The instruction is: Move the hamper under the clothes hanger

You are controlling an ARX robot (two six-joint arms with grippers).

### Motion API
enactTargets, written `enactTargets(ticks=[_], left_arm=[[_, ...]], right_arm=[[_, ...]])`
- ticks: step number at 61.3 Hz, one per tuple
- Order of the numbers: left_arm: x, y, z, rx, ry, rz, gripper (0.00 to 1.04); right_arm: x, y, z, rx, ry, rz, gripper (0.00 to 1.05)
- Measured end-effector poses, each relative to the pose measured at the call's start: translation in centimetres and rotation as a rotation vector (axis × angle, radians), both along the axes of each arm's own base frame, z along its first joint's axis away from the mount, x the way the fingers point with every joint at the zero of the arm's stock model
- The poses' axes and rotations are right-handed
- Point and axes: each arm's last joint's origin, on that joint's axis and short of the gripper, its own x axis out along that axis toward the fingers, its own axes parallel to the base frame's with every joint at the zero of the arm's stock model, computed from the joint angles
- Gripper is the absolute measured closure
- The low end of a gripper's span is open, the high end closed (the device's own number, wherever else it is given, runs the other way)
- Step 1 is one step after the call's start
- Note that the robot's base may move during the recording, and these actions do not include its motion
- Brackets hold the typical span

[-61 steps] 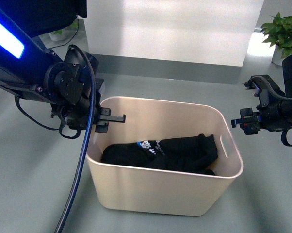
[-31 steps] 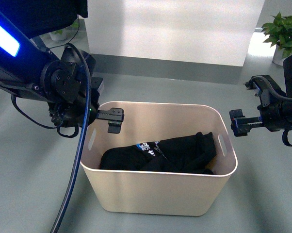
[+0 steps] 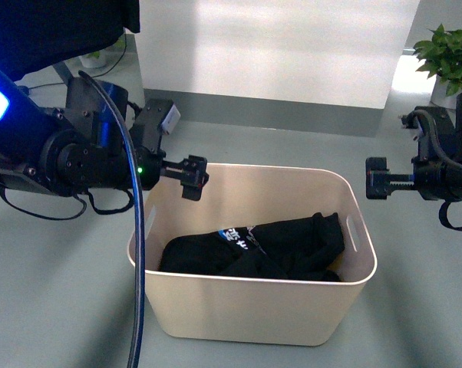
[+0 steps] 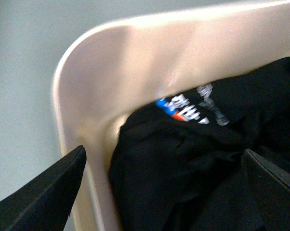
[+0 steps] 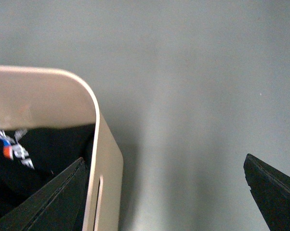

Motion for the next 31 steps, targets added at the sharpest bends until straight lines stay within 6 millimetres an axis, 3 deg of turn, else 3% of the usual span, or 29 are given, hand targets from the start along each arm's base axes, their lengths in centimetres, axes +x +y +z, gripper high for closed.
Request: enactTargets(ticks=[13,24,31], left_arm=[[-0.8,0.1,5.6,-0.028,-0.132,-0.019,0.07],[-2.3,0.6,7.2,-0.002,-0.224,-0.012,0.07],[-4.3,1.4,8.7,0.012,-0.296,-0.008,0.07]], right_arm=[[-0.5,0.9,4.9,0.058,-0.119,-0.009,0.07],[-1.5,1.9,7.1,0.045,-0.19,0.008,0.07],[-2.9,2.6,8.9,-0.02,-0.257,-0.004,0.07]])
